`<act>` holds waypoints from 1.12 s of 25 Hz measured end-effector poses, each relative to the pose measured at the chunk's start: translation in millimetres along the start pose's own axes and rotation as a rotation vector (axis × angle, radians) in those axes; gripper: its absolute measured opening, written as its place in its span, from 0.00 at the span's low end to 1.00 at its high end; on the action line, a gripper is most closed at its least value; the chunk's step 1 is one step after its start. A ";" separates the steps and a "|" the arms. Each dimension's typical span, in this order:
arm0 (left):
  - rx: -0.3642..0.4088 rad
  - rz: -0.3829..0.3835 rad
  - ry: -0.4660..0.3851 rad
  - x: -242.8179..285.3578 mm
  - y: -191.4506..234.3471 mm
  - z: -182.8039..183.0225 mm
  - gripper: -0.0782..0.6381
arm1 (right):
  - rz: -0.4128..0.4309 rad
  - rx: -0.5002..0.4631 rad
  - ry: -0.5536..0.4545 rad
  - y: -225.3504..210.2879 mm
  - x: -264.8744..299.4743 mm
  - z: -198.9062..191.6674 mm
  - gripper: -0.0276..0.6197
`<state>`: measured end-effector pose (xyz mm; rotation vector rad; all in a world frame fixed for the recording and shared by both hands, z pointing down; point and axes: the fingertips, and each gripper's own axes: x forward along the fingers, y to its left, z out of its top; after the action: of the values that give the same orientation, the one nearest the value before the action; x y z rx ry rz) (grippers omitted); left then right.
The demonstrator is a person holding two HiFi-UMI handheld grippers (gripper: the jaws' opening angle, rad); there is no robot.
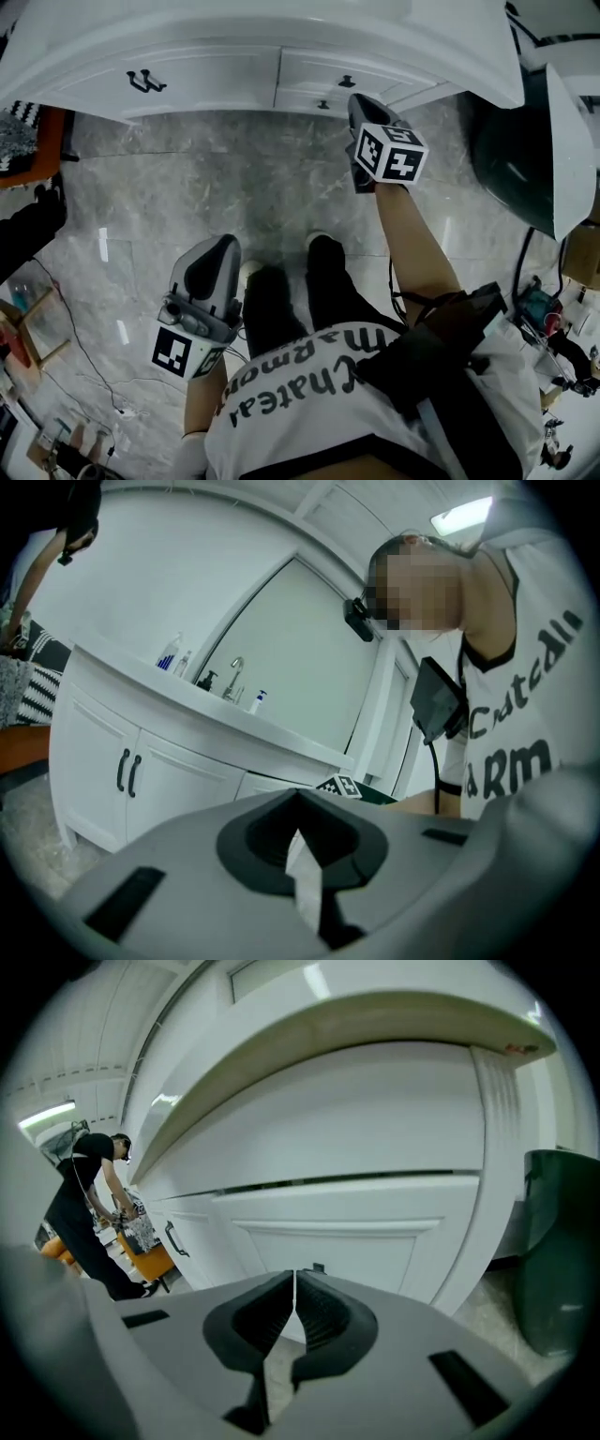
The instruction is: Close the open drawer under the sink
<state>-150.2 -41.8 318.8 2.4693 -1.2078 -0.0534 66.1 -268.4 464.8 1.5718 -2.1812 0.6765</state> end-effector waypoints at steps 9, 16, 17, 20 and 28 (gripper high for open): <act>0.086 -0.001 -0.070 -0.3 -69.9 114.0 0.12 | 0.173 0.051 -0.069 40.1 -92.9 102.2 0.06; 0.100 0.022 -0.131 3.7 -111.5 188.0 0.12 | 0.367 0.079 -0.100 85.3 -179.7 167.5 0.06; 0.119 0.013 -0.138 6.1 -120.0 198.4 0.12 | 0.403 0.075 -0.112 93.1 -194.3 176.4 0.06; 0.181 -0.020 -0.171 12.3 -146.0 228.1 0.12 | 0.511 0.051 -0.151 116.1 -238.1 201.0 0.06; 0.259 -0.092 -0.220 6.2 -205.9 273.4 0.12 | 0.699 -0.082 -0.263 150.2 -353.8 247.7 0.06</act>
<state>-46.6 -22.1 -6.8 2.8047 -1.2567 -0.2118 29.4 -97.5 42.2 0.8663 -2.9400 0.5712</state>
